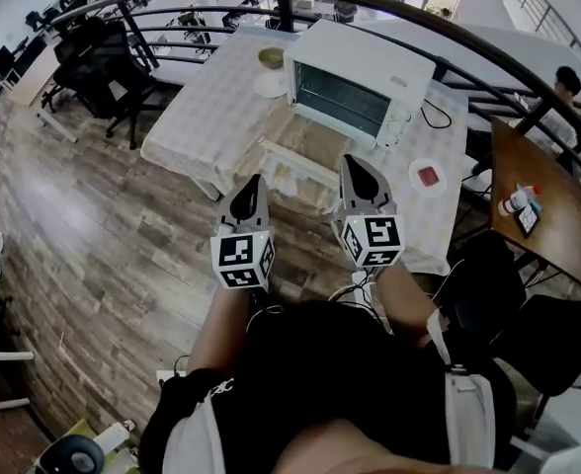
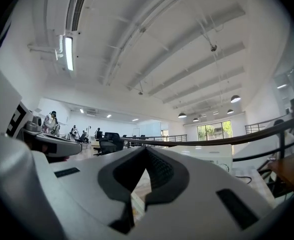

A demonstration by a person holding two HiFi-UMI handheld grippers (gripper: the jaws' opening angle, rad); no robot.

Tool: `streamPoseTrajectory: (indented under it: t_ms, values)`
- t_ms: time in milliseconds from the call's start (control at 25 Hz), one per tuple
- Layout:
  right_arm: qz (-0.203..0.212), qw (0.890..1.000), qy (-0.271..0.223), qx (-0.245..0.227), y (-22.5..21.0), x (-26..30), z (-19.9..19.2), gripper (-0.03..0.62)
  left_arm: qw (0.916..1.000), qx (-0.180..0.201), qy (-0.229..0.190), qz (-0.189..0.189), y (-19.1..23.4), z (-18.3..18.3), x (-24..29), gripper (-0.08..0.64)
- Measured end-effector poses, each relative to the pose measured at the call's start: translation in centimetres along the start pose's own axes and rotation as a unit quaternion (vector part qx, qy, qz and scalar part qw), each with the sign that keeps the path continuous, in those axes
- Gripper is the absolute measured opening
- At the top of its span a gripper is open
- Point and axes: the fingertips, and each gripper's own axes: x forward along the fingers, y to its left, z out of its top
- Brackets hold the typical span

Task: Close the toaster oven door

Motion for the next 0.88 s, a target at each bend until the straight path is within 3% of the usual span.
streamPoseTrajectory:
  t_ms: [440,880]
  values:
    - [-0.097,0.995,0.016,-0.001,2.8,9.6,-0.7,0.002,0.9965,-0.004,0.017,-0.081,11.1,0.7,8.3,0.014]
    - [-0.191,0.98,0.041,-0.02,3.1,11.5,-1.6,0.002,0.9851,-0.002,0.052,-0.164,14.5,-1.3,12.8,0.014]
